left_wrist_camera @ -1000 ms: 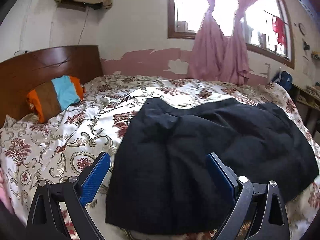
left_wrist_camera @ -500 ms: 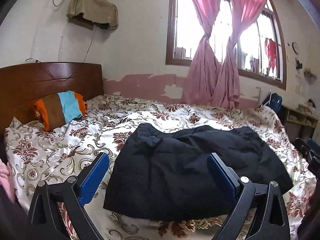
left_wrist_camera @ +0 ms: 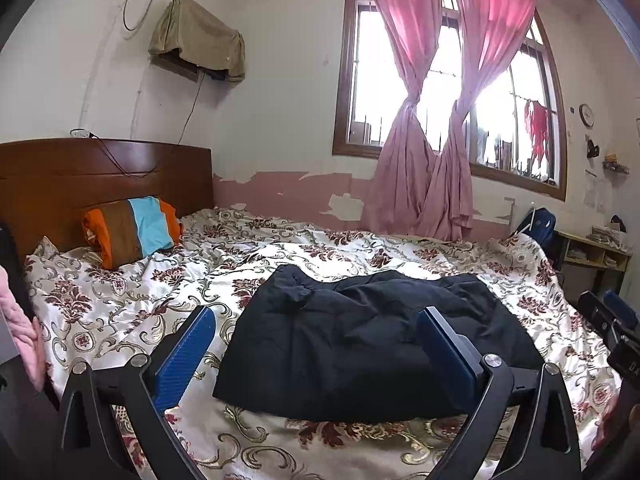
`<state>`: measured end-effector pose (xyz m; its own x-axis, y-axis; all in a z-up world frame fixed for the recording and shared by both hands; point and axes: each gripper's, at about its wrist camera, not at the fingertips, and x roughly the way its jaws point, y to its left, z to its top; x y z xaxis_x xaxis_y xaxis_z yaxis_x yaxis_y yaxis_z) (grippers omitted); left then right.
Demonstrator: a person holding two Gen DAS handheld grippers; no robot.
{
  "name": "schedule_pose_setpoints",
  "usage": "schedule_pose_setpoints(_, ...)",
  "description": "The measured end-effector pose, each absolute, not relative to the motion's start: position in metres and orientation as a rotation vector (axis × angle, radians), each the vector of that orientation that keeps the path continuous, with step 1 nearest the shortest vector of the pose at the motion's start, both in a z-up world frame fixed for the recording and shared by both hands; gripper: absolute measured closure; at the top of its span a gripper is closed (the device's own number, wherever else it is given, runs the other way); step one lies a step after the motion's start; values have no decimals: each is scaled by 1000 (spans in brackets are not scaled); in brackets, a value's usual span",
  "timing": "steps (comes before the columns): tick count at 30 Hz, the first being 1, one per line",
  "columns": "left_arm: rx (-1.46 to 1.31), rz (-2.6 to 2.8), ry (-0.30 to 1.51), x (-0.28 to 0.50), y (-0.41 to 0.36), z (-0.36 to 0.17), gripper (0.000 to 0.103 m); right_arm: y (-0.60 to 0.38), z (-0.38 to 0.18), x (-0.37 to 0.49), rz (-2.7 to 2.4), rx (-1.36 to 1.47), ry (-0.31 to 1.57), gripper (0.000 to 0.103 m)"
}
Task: Fold large clothes
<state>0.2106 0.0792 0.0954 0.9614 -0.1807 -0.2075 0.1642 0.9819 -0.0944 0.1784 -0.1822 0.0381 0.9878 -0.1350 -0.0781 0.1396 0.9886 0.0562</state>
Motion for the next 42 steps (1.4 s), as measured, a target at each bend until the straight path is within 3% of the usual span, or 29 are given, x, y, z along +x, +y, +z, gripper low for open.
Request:
schedule_pose_setpoints(9, -65, -190, 206, 174, 68, 99, 1, -182, 31, 151, -94, 72, 92, 5)
schedule_pose_setpoints(28, -85, -112, 279, 129, 80, 55, 1, -163, 0, 115, -10, 45, 145, 3)
schedule_pose_setpoints(42, -30, -105, 338, 128, 87, 30, 1, -153, -23, 121, 6, 25, 235, 3)
